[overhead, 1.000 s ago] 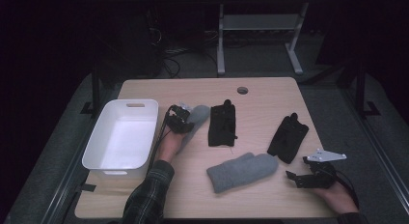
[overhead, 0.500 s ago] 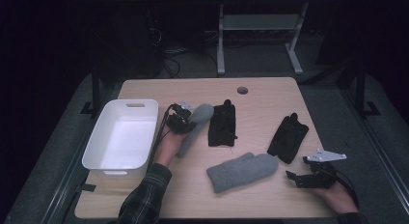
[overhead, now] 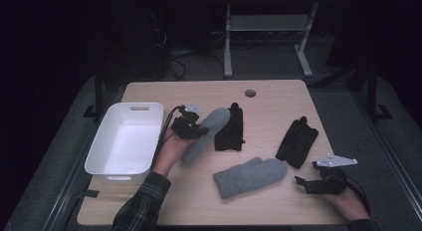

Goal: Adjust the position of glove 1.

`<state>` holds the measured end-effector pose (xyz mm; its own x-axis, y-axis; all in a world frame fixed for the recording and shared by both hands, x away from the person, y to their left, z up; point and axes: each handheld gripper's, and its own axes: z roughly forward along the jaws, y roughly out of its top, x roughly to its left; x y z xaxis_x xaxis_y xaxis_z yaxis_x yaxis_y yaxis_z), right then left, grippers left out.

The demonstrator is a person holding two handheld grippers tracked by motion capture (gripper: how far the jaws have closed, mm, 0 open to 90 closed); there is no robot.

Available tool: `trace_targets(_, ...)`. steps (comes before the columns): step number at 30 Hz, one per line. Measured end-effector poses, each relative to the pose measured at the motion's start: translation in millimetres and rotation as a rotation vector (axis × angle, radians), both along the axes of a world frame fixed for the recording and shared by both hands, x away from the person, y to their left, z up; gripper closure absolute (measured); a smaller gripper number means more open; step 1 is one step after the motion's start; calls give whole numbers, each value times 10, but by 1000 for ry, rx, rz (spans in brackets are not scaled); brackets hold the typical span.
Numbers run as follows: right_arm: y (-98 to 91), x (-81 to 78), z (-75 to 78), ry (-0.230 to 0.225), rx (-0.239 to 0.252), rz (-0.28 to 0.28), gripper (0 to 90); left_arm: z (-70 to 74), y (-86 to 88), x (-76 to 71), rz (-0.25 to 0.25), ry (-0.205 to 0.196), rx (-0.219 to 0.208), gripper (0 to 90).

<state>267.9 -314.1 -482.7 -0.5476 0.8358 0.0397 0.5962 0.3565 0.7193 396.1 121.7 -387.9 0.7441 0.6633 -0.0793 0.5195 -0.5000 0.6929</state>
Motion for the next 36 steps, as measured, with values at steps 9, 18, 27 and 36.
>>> trace_targets(9, -1, 0, 0, 0, 1, 0, 104, 122, -187, -153, -121, 24, -25, 803)
trace_targets(18, -7, -3, 2, -4, 3, -5, 130, 160, -408, -307, -206, 29, -1, 806)
trace_targets(27, 9, -4, -1, -4, -12, 3, 102, 171, -649, -466, -289, 37, 38, 806)
trace_targets(36, 14, 0, -3, 1, -14, 2, 83, 140, -942, -596, -393, 45, 82, 807)
